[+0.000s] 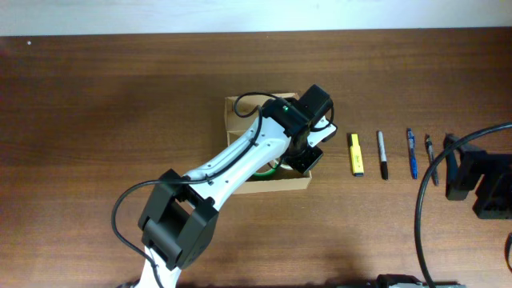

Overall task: Pack container
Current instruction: 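Carry white tape with left gripper and place it in box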

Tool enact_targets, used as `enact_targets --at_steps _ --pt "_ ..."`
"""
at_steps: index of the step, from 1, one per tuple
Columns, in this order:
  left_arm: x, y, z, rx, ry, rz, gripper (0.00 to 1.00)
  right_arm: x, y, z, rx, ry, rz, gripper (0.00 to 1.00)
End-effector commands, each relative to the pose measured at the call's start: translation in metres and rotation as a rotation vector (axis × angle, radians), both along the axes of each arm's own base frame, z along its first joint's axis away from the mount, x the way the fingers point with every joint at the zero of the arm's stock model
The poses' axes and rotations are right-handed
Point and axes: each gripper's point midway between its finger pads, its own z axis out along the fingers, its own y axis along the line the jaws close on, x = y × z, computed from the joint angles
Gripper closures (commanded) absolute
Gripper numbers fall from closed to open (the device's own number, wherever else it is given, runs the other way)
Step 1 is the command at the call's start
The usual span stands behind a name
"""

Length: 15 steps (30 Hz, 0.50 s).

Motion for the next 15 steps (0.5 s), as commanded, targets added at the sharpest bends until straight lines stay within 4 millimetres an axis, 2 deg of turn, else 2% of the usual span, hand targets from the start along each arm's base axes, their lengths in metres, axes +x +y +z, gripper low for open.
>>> enact_targets --at_steps 1,7,15 --pt "0.005 0.030 -0.007 0.118 -0.043 0.022 0.98 0.000 -0.005 0.001 -0.021 -0.004 -0.023 0.01" --pt "0.008 0.034 0.036 0.068 -0.133 0.035 0.98 0.000 -0.006 0.001 -0.021 -0.005 -0.025 0.01" --pt "0.002 0.039 0.063 0.036 -0.164 0.037 0.98 0.000 -0.006 0.000 -0.021 0.000 -0.024 0.01"
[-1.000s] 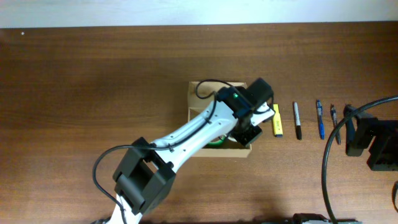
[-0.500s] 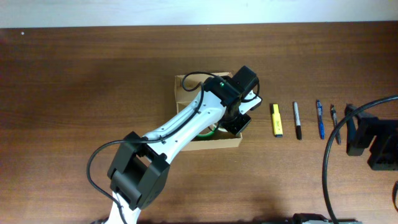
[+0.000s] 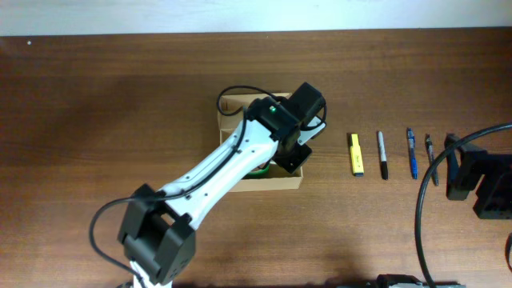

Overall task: Pack container
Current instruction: 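Carry white tape with left gripper and place it in box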

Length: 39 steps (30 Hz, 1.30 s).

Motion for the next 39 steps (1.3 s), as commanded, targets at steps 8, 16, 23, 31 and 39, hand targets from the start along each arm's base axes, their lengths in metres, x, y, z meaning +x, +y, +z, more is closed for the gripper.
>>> enact_targets --at_steps 8,16,23,31,39 --pt "0.002 0.004 0.015 -0.022 -0.049 -0.003 0.98 -0.001 -0.004 -0.001 -0.014 0.006 -0.020 0.01" --pt "-0.002 0.013 -0.017 0.020 -0.030 0.003 0.98 -0.001 -0.004 -0.002 -0.012 0.009 -0.016 0.01" --pt "-0.002 0.013 -0.038 0.016 -0.034 0.002 0.98 -0.001 -0.002 -0.002 -0.007 0.008 -0.009 0.01" --pt "0.005 0.006 -0.040 -0.009 -0.055 0.002 0.98 -0.001 0.000 -0.002 -0.002 0.008 0.000 0.01" --pt "0.003 -0.004 -0.057 -0.028 -0.012 -0.015 0.98 -0.002 0.000 -0.002 -0.002 0.006 -0.001 0.01"
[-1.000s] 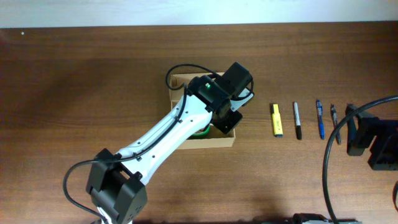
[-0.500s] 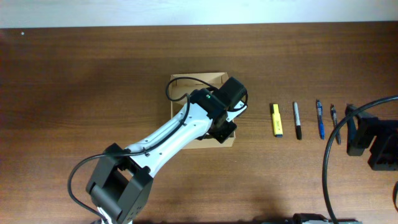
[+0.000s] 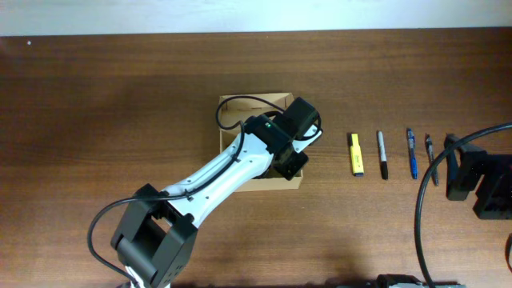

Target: Pack container

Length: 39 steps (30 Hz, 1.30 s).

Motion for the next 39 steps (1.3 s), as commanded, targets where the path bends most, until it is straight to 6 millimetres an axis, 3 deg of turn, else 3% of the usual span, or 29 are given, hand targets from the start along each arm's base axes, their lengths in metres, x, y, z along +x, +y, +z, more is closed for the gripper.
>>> enact_targets --at_steps 1,11,18,24,27,30,35,37,39 --pt "-0.004 -0.003 -0.018 0.005 0.052 -0.022 0.98 -0.002 -0.001 -0.001 0.001 0.005 -0.004 0.01" --pt "-0.003 -0.007 -0.026 -0.003 0.062 -0.026 0.98 -0.004 -0.001 -0.001 0.000 0.000 -0.004 0.01" --pt "-0.003 -0.007 -0.026 -0.003 0.062 -0.025 0.55 -0.004 -0.001 -0.001 0.000 0.000 -0.004 0.01" --pt "-0.003 -0.006 -0.023 0.000 0.065 -0.024 0.44 -0.004 -0.001 -0.001 0.000 0.000 -0.004 0.01" --pt "0.001 -0.007 -0.005 -0.001 0.053 -0.022 0.43 -0.004 -0.001 -0.001 0.000 0.000 -0.005 0.01" --pt "0.011 -0.009 0.040 -0.015 -0.009 -0.012 0.43 -0.004 -0.001 0.000 0.000 -0.001 -0.005 0.01" --pt "0.025 -0.002 0.181 -0.132 -0.245 0.025 0.43 -0.004 -0.001 0.000 0.000 -0.002 -0.005 0.01" --pt "0.024 0.013 0.251 -0.200 -0.392 0.062 0.41 -0.003 -0.002 0.000 -0.003 -0.003 -0.009 0.01" --pt "0.017 0.033 0.310 -0.260 -0.520 0.104 0.35 -0.004 -0.003 0.000 -0.007 -0.003 -0.015 0.01"
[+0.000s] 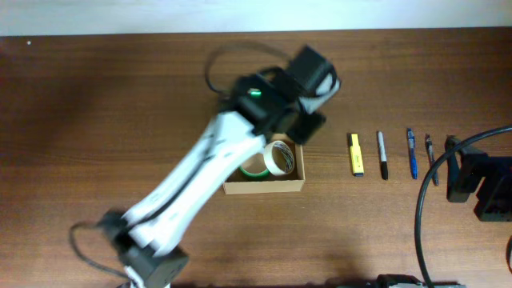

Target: Pack container

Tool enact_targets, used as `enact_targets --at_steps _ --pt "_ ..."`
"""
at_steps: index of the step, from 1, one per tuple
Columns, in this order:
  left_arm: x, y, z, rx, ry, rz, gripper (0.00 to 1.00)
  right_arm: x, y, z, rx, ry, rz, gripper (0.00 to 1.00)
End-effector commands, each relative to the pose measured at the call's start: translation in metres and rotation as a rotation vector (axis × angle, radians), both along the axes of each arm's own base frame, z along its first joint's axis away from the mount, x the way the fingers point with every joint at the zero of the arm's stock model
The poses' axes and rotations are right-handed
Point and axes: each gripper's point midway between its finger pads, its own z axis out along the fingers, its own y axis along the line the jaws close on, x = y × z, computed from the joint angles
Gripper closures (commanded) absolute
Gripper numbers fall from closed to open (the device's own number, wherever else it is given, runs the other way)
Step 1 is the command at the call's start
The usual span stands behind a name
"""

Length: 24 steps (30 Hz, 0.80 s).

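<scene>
The open cardboard box (298,186) sits mid-table, its far part hidden under my left arm. Inside lie a beige tape roll (279,158) and a green roll (253,170) beside it. My left gripper (306,126) hovers blurred over the box's far right corner; nothing shows in it, and its jaws cannot be made out. To the right lie a yellow highlighter (356,154), a black marker (382,154), a blue pen (411,152) and a dark pen (430,158). My right arm (472,176) rests at the right edge, its fingers unclear.
The wooden table (96,120) ends at a pale wall along the top edge. A black cable (422,216) loops down from the right arm near the pens.
My left gripper was low inside the box, covering its right half. It now stands higher and farther back, and the beige tape roll lies uncovered in the box. The right arm is unchanged.
My left gripper was down in the box's right half at every earlier moment, with only a bit of green roll showing beneath it, and the box shifted slightly left. Now the gripper is out and both rolls lie in the box. The pens kept their places.
</scene>
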Motion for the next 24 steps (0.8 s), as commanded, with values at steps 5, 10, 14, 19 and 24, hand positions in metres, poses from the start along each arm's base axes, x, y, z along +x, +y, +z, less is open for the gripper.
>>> enact_targets --at_steps 5,10,14,19,24 --pt "-0.043 0.105 0.205 -0.202 -0.470 0.200 0.21 -0.002 -0.012 -0.001 -0.032 0.006 -0.063 0.01" --pt "-0.073 0.170 0.232 -0.187 -0.557 0.369 0.00 0.008 -0.006 0.001 -0.009 0.000 -0.033 0.01" --pt "-0.103 0.225 0.255 -0.244 -0.631 0.532 0.01 0.029 -0.008 -0.013 -0.005 0.075 -0.033 0.01" --pt "-0.149 0.301 0.268 -0.308 -0.701 0.753 0.00 0.076 -0.012 -0.053 0.004 0.251 -0.032 0.01" --pt "-0.188 0.358 0.261 -0.314 -0.732 0.909 0.00 0.128 -0.015 -0.142 0.020 0.578 -0.026 0.01"
